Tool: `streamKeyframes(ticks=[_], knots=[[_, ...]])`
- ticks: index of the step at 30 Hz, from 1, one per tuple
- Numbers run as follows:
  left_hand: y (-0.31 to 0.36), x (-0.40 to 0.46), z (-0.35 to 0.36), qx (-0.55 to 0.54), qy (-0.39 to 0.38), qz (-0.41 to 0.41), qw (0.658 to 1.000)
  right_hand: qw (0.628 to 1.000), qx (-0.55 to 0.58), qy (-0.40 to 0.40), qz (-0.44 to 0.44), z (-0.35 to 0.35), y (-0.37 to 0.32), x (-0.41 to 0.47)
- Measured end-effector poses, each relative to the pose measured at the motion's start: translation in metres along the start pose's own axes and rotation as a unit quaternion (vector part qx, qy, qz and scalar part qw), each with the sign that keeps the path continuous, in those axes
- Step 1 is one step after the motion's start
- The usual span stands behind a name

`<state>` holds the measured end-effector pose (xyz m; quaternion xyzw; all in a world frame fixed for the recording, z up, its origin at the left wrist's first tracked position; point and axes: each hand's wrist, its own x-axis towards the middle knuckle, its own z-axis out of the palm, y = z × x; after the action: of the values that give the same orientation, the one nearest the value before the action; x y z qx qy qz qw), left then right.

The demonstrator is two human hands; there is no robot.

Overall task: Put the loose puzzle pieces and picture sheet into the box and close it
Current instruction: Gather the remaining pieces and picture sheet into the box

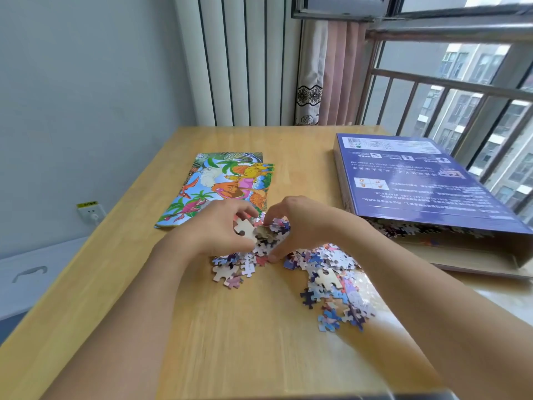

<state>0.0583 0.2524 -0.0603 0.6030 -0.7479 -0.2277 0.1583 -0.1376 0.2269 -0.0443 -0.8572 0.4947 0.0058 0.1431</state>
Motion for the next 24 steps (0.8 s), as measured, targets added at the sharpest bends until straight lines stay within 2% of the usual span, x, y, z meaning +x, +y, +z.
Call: streamKeyframes(ticks=[7,11,13,16,18,21,24], knots=[[-0.009,0.013,0.007,-0.16,0.087,-0.023,0.983,0.993,0.068,0.094,0.0,0.007,0.01,0.002],[-0.017,0.02,0.01,-0.171,0.15,-0.054,0.972,0.98,0.125,0.154,0.023,0.008,0.02,-0.001],[-0.019,0.02,0.011,-0.131,0.148,-0.039,0.979,0.958,0.225,0.174,0.046,0.006,0.025,-0.005],[-0.016,0.016,0.011,-0.056,0.125,-0.03,0.99,0.89,0.414,0.184,0.055,-0.001,0.032,-0.017],[-0.008,0.014,0.011,-0.035,0.146,-0.023,0.988,0.861,0.468,0.188,0.064,-0.006,0.035,-0.032],[0.015,0.012,0.012,-0.078,0.187,0.013,0.979,0.826,0.525,0.188,0.083,-0.012,0.047,-0.056],[0.062,0.017,0.026,-0.079,0.135,0.087,0.984,0.808,0.547,0.193,0.107,-0.012,0.079,-0.087]])
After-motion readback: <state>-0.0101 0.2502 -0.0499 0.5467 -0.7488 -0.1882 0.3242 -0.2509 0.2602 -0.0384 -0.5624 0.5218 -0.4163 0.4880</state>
